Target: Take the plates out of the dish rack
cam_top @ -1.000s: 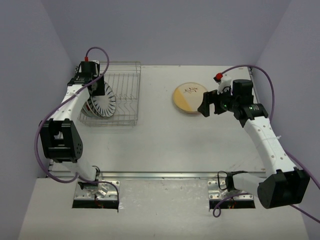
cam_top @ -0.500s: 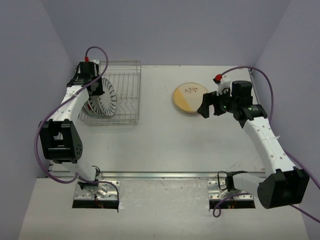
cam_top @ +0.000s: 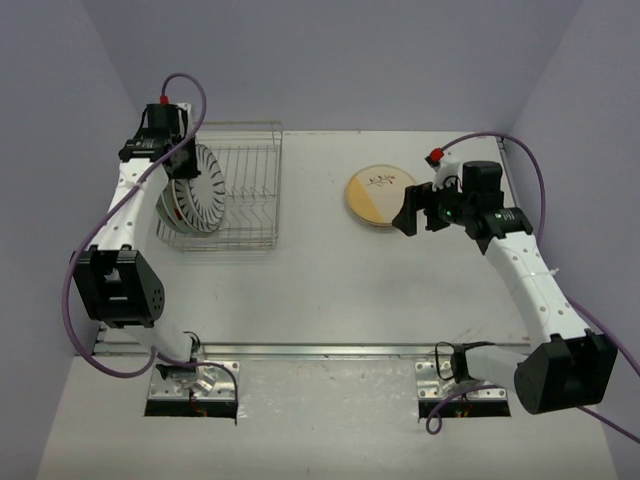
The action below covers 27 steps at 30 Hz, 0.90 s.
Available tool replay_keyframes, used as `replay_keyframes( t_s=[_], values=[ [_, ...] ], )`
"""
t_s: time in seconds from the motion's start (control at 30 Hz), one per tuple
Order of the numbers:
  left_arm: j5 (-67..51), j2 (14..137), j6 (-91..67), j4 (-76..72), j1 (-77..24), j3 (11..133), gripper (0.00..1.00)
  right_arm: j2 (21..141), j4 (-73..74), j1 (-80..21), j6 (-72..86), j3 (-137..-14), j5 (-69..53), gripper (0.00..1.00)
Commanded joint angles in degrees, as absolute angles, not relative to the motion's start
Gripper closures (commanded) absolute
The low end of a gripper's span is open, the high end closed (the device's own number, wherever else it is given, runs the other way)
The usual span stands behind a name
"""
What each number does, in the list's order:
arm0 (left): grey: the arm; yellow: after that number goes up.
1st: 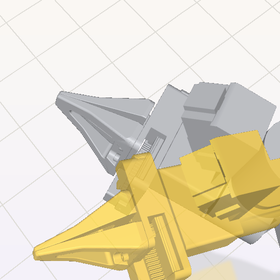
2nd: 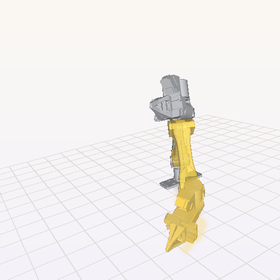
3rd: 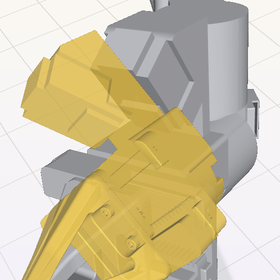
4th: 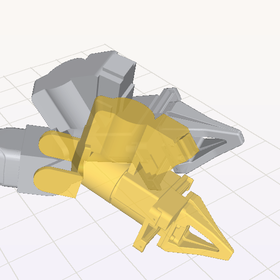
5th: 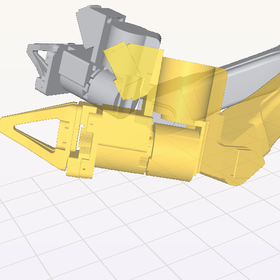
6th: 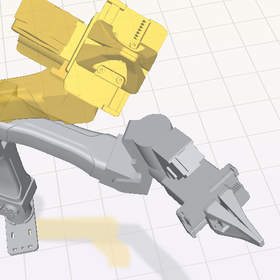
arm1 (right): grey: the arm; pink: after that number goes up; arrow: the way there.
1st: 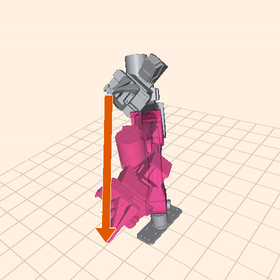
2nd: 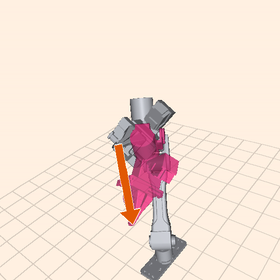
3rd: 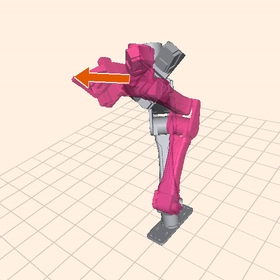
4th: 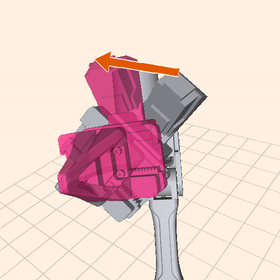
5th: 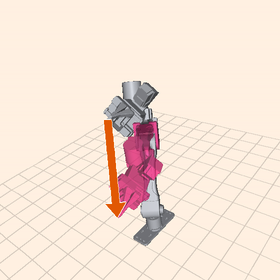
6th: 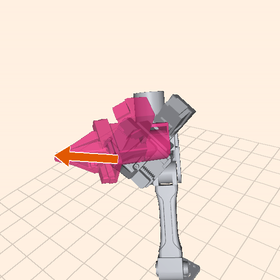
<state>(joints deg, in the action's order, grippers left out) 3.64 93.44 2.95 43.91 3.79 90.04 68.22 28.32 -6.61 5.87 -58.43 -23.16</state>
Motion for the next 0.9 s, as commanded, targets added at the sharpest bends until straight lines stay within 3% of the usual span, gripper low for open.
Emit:
replay_keyframes(
  t_s=[0.0,0.17,0.33,0.47,0.53,0.87],
  values=[
    [0.38,88.14,2.33,41.86,3.47,101.20,1.00,68.99,25.11,-6.50,7.30,-61.22,-24.53,0.01],
    [-8.31,85.01,1.20,42.82,3.52,103.01,1.00,69.16,22.33,-6.50,9.94,-60.92,-28.41,0.01],
    [-26.58,80.93,-5.41,42.29,3.52,100.90,1.00,70.09,16.14,-6.50,16.55,-60.22,-41.53,0.01],
    [-49.22,78.85,-11.76,38.78,3.51,94.68,1.00,72.50,7.67,-6.68,26.43,-59.50,-48.41,0.01],
    [-54.66,77.17,-14.58,34.56,3.25,89.31,1.00,74.01,3.19,-7.39,31.97,-59.77,-51.40,0.01],
    [-65.96,73.65,-19.69,25.81,0.62,77.93,1.00,84.34,-1.06,-14.44,37.80,-66.34,-54.59,0.01]
  ],
)
